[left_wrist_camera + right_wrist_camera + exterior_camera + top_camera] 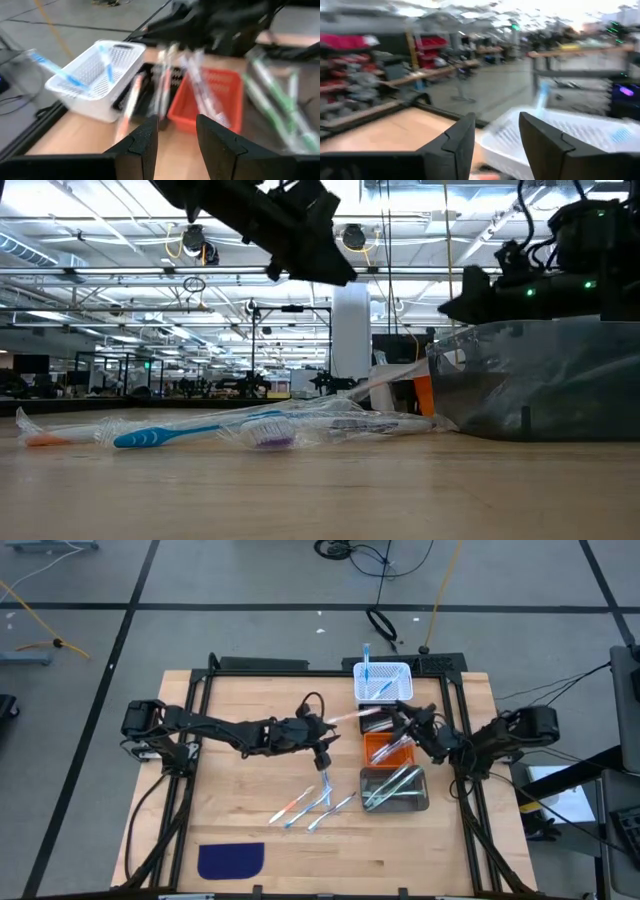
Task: Pick & Place Toothbrushes
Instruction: Put the orange toothbrush into the black bin, then put the blue toothbrush into the white bin
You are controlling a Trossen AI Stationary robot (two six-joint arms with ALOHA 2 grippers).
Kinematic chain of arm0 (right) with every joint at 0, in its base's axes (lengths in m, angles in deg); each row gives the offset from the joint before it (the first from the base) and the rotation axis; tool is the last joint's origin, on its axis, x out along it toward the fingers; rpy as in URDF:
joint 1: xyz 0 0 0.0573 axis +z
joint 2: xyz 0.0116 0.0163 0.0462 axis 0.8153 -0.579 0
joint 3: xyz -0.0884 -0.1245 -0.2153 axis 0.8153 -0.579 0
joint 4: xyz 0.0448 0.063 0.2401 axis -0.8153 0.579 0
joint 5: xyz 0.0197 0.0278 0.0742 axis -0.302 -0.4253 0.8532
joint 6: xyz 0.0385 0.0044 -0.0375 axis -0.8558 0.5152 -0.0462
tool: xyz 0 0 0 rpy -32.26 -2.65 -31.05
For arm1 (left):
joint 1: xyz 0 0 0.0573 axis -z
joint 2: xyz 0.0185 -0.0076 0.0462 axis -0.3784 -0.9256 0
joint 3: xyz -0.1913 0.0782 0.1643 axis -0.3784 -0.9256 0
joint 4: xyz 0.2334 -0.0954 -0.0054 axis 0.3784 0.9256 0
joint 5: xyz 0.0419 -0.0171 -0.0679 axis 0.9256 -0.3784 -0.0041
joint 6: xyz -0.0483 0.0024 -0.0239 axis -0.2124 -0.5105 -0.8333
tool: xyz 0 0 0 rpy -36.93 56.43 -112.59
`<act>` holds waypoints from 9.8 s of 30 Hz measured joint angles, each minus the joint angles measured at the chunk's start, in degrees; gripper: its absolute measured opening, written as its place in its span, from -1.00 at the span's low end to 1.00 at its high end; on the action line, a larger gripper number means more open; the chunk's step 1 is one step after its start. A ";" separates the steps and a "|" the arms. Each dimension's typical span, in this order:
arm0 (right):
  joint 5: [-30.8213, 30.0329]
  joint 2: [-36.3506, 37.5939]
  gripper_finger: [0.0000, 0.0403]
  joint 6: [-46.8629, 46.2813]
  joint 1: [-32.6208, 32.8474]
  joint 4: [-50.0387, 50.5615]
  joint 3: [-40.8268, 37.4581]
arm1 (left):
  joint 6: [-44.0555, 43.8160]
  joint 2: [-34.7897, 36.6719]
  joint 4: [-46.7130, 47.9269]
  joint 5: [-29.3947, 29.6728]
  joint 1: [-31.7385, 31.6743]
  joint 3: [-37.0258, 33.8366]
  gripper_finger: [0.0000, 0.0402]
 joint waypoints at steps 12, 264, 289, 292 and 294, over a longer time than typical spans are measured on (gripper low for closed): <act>12.63 10.45 -0.30 5.58 4.40 1.71 0.33 | 7.50 -4.56 5.68 -0.29 -3.55 -0.02 -0.32; 6.58 20.81 0.32 7.11 9.42 18.54 1.95 | -50.39 -15.72 17.28 -21.63 -2.21 0.13 -0.51; 12.86 20.44 0.32 1.01 9.07 19.73 2.24 | -26.02 -5.18 7.55 -17.27 -4.36 4.19 -0.98; 15.30 20.25 0.32 -0.04 8.95 19.11 2.56 | -20.17 -4.11 2.46 -17.00 -4.10 5.86 -0.98; 16.30 20.15 0.32 -1.11 9.00 18.79 2.89 | -16.29 -4.11 -1.66 -17.05 -4.06 6.82 -0.98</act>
